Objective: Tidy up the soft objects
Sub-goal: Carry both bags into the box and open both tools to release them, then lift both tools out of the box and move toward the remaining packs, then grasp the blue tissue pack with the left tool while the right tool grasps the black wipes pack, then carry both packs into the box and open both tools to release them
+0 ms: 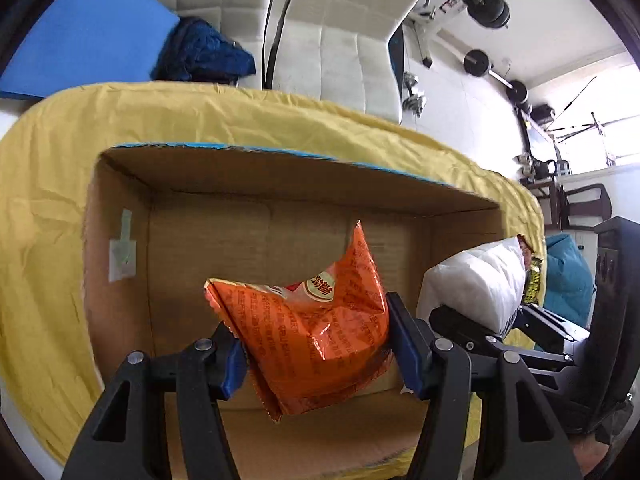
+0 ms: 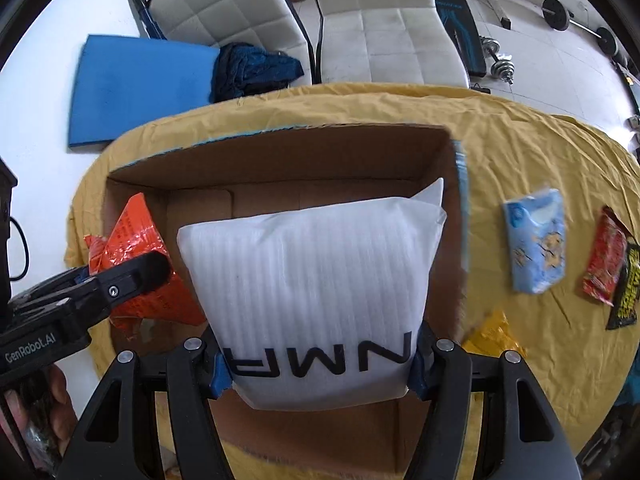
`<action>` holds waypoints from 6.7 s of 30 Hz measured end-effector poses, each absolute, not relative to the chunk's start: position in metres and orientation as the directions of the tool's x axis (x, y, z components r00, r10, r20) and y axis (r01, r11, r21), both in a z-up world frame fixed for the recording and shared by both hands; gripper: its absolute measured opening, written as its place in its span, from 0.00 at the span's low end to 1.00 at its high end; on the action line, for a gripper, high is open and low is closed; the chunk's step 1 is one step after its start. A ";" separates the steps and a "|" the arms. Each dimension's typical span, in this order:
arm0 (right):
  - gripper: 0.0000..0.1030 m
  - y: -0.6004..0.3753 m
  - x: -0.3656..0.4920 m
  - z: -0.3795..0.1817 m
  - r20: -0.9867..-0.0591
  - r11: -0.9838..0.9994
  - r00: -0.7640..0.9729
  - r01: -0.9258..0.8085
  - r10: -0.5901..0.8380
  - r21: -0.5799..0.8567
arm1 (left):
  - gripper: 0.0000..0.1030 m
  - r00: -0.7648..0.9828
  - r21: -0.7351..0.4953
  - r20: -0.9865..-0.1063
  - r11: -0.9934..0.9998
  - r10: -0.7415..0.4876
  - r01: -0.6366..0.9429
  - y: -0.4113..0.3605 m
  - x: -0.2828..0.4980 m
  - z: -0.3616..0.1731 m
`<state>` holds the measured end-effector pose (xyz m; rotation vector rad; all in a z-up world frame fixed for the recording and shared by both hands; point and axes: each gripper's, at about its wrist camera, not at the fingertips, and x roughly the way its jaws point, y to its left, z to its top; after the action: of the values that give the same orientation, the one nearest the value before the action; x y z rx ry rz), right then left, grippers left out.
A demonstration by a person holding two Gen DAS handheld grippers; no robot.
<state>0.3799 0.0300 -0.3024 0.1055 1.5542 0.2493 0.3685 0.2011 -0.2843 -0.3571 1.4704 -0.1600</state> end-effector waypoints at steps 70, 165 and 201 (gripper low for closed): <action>1.00 0.029 0.194 -0.197 -0.961 0.988 0.242 -0.106 0.133 0.110 | 0.99 0.359 -0.104 -0.930 0.993 -0.076 -0.059 0.210 0.217 -0.187; 0.47 -0.385 0.263 -0.349 -0.989 0.920 0.061 0.364 0.133 0.147 | 0.48 -0.044 -0.133 -0.991 0.984 -0.128 0.122 -0.150 0.362 -0.346; 0.47 -0.061 0.258 -0.223 -0.935 0.940 0.102 -0.025 0.341 0.340 | 0.48 0.175 -0.047 -0.984 0.998 -0.041 -0.032 0.122 0.257 -0.215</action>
<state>0.2579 -0.0612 -0.2232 0.2635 1.4481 0.2747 0.2568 0.1223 -0.2154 -0.0618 1.3955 -0.0060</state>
